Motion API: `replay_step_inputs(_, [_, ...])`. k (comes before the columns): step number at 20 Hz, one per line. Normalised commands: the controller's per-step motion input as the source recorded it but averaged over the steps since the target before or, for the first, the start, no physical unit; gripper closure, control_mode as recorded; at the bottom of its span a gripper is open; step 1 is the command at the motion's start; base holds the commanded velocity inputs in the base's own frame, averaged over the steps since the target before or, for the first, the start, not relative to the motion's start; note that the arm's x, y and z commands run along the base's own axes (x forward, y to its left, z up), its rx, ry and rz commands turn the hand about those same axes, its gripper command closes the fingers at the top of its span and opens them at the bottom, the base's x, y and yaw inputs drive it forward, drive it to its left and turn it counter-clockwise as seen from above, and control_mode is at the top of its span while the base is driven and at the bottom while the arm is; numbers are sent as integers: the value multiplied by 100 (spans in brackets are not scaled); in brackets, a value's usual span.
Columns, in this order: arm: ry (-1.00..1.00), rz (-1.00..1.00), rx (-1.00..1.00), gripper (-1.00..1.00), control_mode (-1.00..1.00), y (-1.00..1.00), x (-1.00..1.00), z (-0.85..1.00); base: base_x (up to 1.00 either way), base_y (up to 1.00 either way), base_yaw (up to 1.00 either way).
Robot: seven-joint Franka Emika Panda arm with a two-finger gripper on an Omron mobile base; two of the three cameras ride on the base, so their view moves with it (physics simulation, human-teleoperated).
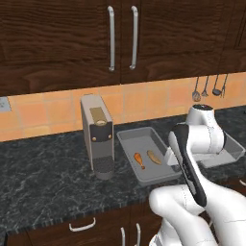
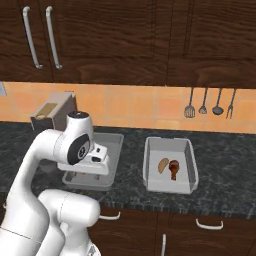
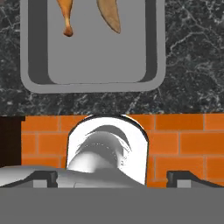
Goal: Place one sweet potato and one chicken drumstick in each tupperware on the nearby counter, to pack two identical lunches.
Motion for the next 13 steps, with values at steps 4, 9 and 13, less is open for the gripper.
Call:
replay_step_inputs(4, [7,-14,0,-100,-100,15,-40,51,0,0,0])
replay_step_inputs(9, [20,0,0,-100,-100,6,-3,86,0,0,0])
replay_step_inputs(13, [3,-3,0,-100,-100,15,-8,82,0,0,0])
